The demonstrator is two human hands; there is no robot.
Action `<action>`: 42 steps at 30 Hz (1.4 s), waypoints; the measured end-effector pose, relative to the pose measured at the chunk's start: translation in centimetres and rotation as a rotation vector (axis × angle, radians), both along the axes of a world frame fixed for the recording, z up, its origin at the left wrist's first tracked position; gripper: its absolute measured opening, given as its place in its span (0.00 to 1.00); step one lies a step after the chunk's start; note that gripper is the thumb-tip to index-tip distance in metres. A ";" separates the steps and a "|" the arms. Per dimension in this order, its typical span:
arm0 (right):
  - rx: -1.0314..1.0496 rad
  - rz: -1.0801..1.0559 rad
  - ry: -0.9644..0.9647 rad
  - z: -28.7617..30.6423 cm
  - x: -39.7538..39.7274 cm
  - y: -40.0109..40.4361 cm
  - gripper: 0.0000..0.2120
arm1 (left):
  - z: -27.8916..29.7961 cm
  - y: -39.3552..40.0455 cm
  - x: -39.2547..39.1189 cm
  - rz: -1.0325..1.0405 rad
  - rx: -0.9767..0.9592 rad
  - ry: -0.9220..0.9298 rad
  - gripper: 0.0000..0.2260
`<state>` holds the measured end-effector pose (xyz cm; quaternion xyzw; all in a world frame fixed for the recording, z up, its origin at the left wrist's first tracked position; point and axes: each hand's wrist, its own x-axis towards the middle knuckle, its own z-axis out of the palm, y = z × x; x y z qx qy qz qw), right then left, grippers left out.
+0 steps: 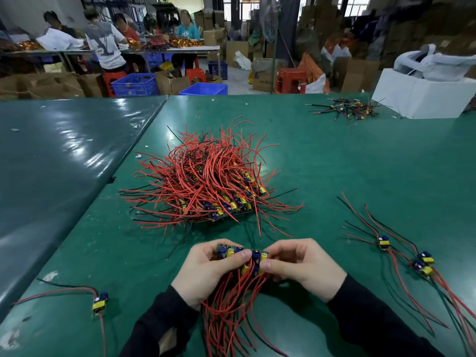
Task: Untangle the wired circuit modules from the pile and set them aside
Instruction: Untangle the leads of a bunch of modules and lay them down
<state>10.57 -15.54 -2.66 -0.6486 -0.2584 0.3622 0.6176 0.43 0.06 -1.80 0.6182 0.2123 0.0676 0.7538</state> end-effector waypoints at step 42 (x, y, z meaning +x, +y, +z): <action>0.187 -0.118 0.243 -0.8 0.4 0.1 0.18 | -0.1 2.6 -1.1 0.049 0.560 0.163 0.27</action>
